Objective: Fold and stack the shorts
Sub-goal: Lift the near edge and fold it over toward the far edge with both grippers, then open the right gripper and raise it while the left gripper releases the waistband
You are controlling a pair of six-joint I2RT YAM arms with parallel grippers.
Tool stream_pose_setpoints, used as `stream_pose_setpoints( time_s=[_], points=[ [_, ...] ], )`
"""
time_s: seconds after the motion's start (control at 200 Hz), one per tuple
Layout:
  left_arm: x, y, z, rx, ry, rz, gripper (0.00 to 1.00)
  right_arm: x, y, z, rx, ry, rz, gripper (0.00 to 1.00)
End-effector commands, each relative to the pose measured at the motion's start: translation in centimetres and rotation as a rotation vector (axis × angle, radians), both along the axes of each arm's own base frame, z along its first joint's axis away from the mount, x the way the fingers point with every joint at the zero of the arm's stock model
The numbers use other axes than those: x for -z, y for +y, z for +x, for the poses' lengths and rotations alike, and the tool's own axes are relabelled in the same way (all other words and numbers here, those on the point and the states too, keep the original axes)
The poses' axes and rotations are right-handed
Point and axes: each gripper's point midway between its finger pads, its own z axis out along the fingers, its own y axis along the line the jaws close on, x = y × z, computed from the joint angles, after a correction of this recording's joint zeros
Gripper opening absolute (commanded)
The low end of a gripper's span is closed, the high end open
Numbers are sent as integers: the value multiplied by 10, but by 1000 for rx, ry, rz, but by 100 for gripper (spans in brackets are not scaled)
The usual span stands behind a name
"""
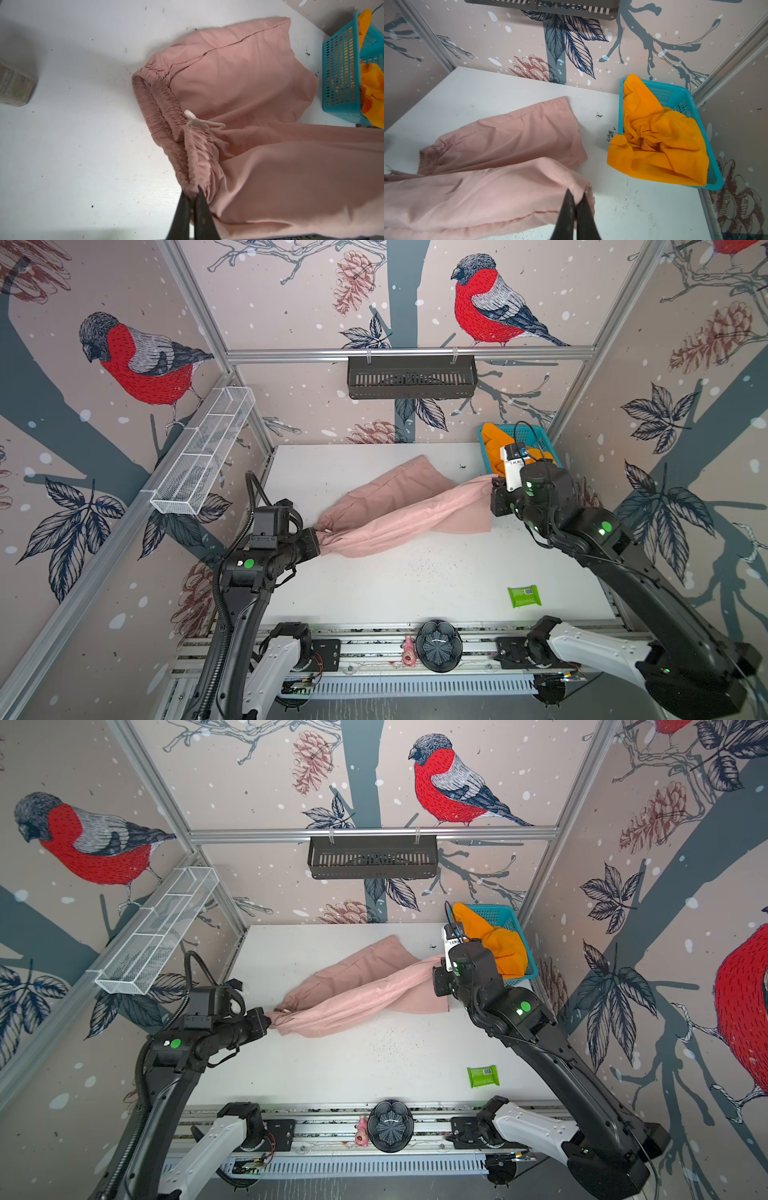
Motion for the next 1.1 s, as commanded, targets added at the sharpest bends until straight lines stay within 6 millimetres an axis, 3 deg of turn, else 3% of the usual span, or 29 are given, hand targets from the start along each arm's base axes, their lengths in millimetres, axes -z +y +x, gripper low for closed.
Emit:
stream_pose_setpoints(
  time_s=[0.0,0.13,0.32,0.565,0.75,0.825,1.09],
  points=[
    [15,3,4,-4,39,16,0,8,1,30,3,2,-73,0],
    [39,11,11,-52,126,48,0,34,16,82,-63,75,-67,0],
    [54,28,25,-110,201,101,0,54,39,148,-116,119,-104,0],
    [76,45,41,-155,272,70,0,82,46,224,-117,199,-168,0],
    [92,57,60,-156,326,55,0,113,58,263,-156,235,-126,0],
    [105,60,63,-156,380,51,0,126,62,274,-158,241,-124,0],
    [117,68,101,-167,385,47,0,156,74,307,-137,201,-52,0]
  ],
)
